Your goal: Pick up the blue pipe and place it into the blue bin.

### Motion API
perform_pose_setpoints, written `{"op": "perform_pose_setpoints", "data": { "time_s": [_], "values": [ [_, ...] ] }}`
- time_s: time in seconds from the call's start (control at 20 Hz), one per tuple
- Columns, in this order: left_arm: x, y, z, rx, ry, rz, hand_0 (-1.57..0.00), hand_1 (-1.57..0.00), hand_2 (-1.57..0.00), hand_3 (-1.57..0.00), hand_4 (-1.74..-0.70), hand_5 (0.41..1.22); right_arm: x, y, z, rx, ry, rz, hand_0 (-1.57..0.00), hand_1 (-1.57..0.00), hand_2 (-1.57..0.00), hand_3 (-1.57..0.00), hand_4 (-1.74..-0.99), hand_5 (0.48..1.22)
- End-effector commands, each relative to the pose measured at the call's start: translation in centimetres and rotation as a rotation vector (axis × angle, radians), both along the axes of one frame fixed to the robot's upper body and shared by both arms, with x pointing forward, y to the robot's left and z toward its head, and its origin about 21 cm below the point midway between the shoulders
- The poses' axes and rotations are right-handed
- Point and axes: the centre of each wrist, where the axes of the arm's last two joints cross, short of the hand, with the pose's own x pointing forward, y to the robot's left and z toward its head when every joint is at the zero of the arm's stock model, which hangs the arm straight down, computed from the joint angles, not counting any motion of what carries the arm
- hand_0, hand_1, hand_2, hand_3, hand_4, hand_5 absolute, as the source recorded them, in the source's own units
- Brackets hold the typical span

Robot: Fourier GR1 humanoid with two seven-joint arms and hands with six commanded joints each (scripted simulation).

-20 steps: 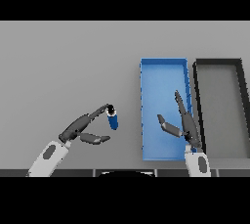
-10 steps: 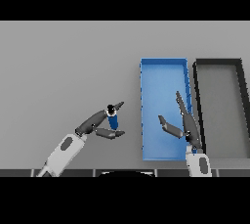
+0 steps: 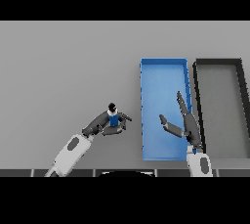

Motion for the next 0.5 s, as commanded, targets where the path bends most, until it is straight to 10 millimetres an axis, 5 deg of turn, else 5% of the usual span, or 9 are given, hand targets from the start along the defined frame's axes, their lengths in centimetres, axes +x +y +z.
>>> {"op": "perform_pose_setpoints", "data": {
  "time_s": [0.0,0.2,0.45],
  "values": [
    [-0.1,-0.6,0.2,0.001,0.003,-0.021,-1.02,-1.11,-1.14,-1.10,-1.57,1.034,0.1,-0.1,0.0,0.002,0.006,-0.002,0.00,0.00,0.00,0.00,-1.196,0.604],
    [-0.8,-1.2,0.0,-0.030,-0.061,-0.026,-1.35,-1.38,-1.40,-1.32,-1.67,1.144,0.4,0.0,-0.2,0.003,0.013,0.001,0.00,0.00,0.00,0.00,-1.190,0.600],
    [-0.2,-2.4,2.9,-0.139,-0.153,-0.002,-1.50,-1.51,-1.51,-1.44,-1.72,1.196,0.4,0.4,-0.1,-0.009,0.005,0.000,0.00,0.00,0.00,0.00,-1.187,0.605]
  ]
}}
